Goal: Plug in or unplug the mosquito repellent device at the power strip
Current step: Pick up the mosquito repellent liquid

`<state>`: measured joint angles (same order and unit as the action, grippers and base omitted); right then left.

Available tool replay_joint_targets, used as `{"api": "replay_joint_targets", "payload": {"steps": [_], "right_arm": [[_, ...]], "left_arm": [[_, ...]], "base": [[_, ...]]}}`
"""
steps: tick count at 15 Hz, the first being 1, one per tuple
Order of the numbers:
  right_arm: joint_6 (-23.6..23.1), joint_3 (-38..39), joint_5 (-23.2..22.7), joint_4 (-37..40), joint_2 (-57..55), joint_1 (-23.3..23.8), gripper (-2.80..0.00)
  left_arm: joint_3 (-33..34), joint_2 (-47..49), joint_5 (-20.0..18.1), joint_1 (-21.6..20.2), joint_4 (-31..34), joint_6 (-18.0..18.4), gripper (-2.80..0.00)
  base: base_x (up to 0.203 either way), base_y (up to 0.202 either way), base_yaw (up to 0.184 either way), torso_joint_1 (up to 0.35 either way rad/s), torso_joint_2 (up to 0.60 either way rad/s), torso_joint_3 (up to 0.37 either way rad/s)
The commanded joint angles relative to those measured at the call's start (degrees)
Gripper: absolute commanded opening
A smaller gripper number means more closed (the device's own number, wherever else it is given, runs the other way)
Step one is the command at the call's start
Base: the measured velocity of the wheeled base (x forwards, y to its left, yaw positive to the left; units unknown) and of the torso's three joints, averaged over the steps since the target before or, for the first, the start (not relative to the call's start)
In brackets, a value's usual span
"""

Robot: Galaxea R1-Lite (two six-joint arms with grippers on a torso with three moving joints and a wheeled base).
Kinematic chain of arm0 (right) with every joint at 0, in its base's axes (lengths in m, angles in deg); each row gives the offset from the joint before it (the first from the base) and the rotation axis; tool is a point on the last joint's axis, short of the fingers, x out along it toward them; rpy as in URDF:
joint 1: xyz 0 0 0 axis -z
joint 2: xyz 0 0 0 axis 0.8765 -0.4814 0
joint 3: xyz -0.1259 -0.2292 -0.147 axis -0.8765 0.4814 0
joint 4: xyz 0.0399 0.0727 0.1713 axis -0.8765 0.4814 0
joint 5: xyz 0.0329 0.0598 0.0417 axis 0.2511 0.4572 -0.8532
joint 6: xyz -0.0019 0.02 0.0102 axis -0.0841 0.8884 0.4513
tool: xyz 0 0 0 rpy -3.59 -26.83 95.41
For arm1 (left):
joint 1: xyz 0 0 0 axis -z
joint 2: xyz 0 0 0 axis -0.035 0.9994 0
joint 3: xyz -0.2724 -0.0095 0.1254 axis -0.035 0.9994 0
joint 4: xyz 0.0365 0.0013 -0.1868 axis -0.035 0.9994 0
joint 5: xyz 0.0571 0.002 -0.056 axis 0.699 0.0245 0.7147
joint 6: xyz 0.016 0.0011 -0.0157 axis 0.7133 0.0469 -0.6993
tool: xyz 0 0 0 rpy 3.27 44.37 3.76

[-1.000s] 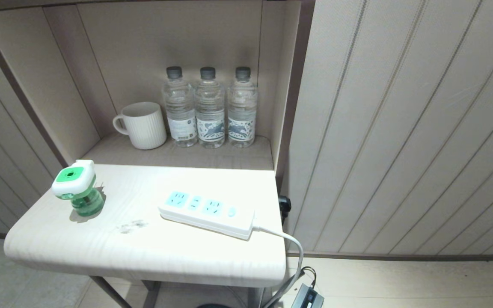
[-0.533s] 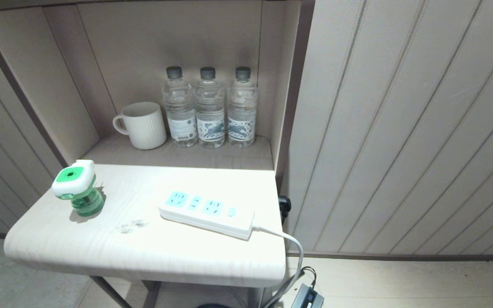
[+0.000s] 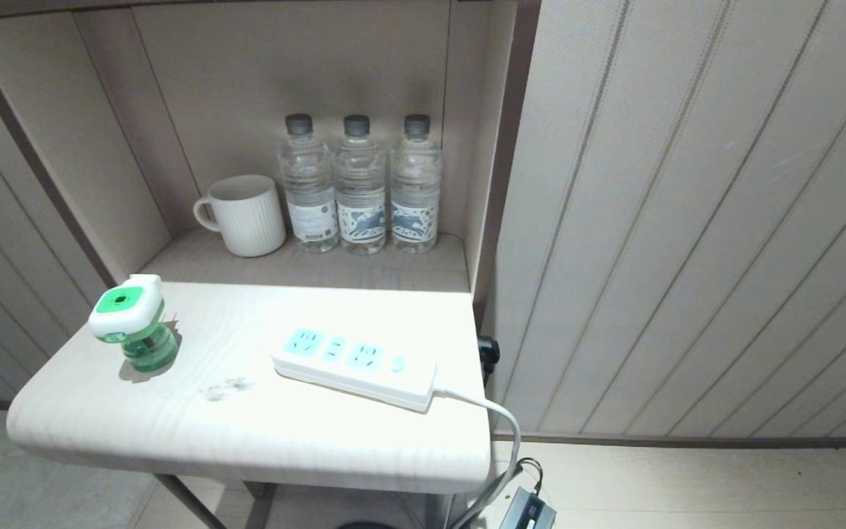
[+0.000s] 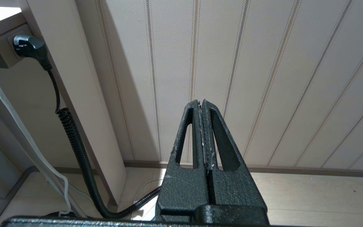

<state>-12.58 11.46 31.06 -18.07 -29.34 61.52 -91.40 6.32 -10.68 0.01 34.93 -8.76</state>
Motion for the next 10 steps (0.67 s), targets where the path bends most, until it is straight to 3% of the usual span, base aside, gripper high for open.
{"api": "replay_joint_targets", "payload": {"steps": [1,4,7,8,10], "right_arm": [[0.0,0.0,0.0,-0.1,-0.1,0.0,-2.8],[0.0,0.0,0.0,-0.1,0.0,0.0,-2.8],[0.0,0.0,0.0,-0.1,0.0,0.0,-2.8],[0.0,0.0,0.0,-0.1,-0.1,0.0,-2.8],[0.0,0.0,0.0,-0.1,-0.1,0.0,-2.8]], "left_arm": [[-2.9,3.5,-0.1,0.0,-0.2,-1.8,0.0],[-8.6,7.0,1.3,0.0,-0.3,-3.4,0.0],[-11.5,14.2,7.4,1.4,-4.3,-3.5,0.0],[-11.5,17.5,11.7,4.4,-7.0,-3.5,0.0],[-10.8,21.8,25.6,16.9,-12.7,-3.5,0.0]], "base": [[0.0,0.0,0.0,0.0,0.0,0.0],[0.0,0.0,0.0,0.0,0.0,0.0],[0.0,0.0,0.0,0.0,0.0,0.0],[0.0,0.0,0.0,0.0,0.0,0.0],[0.0,0.0,0.0,0.0,0.0,0.0]]}}
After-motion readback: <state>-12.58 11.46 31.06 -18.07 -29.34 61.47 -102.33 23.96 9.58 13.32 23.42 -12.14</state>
